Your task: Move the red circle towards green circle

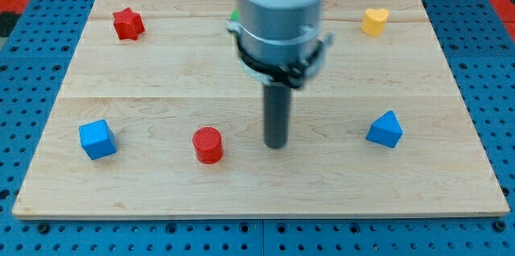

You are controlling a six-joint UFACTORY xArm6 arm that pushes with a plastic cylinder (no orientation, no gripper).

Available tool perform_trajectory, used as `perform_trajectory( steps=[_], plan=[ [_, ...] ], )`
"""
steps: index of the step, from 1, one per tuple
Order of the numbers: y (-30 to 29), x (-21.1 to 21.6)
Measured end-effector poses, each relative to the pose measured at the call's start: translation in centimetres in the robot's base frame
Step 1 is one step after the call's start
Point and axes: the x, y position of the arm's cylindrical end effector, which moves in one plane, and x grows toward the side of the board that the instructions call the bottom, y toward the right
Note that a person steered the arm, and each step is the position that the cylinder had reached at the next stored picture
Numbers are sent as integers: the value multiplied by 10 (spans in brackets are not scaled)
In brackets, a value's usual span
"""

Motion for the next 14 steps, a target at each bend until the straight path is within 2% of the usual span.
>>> perform_trajectory(
  steps=[1, 2, 3, 6, 8, 12, 14],
  plan=[
    [-38, 36],
    [-107, 18],
    [-112, -30],
    [-81, -67],
    [-81, -125],
    [-81, -135],
    [-87, -168]
  ],
)
